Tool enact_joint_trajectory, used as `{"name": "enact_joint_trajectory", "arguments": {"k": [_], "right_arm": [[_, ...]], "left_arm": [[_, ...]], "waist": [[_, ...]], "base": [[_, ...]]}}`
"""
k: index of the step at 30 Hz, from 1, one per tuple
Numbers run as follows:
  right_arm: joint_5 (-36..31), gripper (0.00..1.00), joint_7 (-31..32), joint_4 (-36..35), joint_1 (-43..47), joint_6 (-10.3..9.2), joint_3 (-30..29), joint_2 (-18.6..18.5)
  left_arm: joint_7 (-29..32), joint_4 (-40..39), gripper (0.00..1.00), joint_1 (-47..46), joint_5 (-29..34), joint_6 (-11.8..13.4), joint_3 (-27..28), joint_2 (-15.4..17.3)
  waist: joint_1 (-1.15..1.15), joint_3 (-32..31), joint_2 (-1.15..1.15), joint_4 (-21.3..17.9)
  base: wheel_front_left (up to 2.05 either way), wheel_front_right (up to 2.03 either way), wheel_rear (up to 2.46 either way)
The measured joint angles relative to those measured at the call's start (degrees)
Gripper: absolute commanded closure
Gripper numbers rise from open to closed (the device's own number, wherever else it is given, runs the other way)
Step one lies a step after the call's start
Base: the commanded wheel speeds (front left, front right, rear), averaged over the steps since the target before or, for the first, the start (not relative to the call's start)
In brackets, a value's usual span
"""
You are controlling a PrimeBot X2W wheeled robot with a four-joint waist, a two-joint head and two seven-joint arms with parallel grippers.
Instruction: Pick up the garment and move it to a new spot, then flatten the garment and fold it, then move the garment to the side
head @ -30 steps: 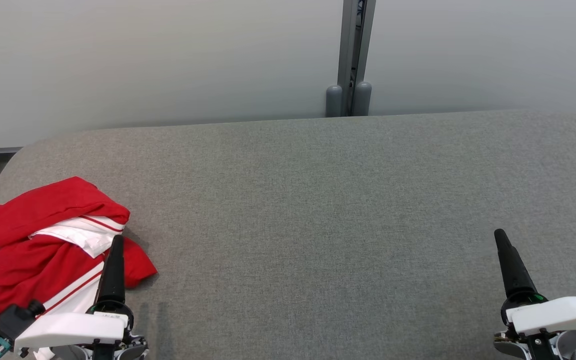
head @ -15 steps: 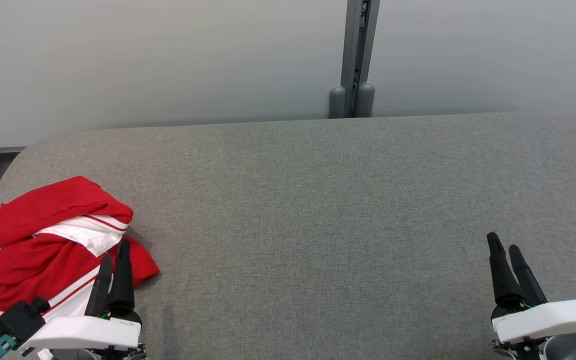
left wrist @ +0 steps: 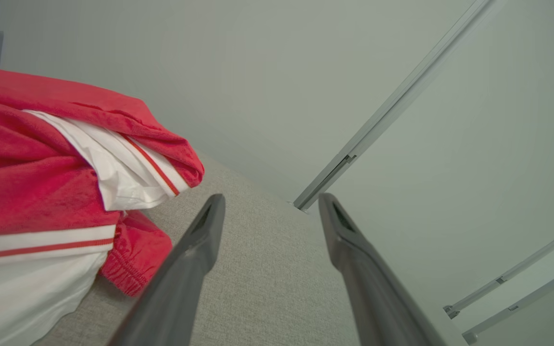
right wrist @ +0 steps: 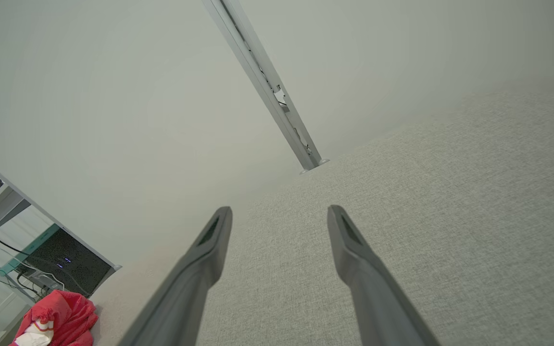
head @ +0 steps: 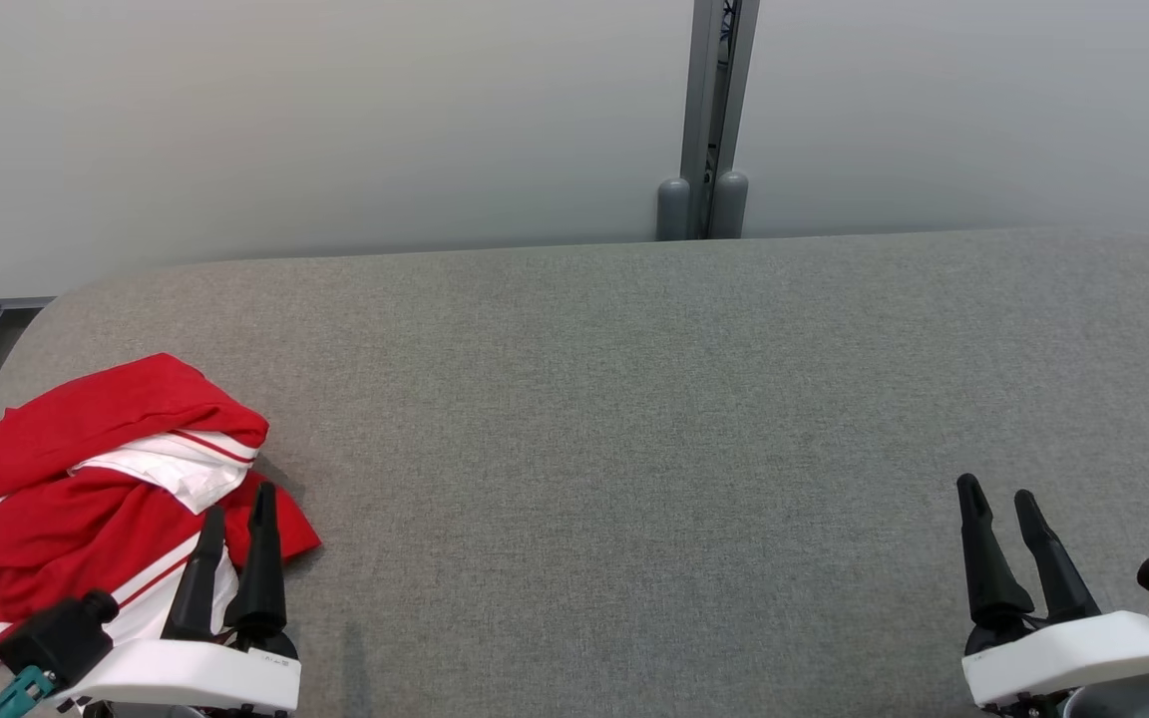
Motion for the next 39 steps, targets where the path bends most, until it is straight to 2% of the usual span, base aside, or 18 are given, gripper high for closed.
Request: {"name": "enact_joint_trajectory", "arguments": {"k": [39], "right_arm": [[-22.8,0.00,-5.5,-2.6,1.8,0.00,-0.3,0.2]], "left_arm": [[-5.5,-0.1,0.00,2.3,21.6,-0.3,-1.6,2.5]], "waist": [[0.00,-0.6,0.00,0.7]], "base": [[0.00,0.00,0.00]]}}
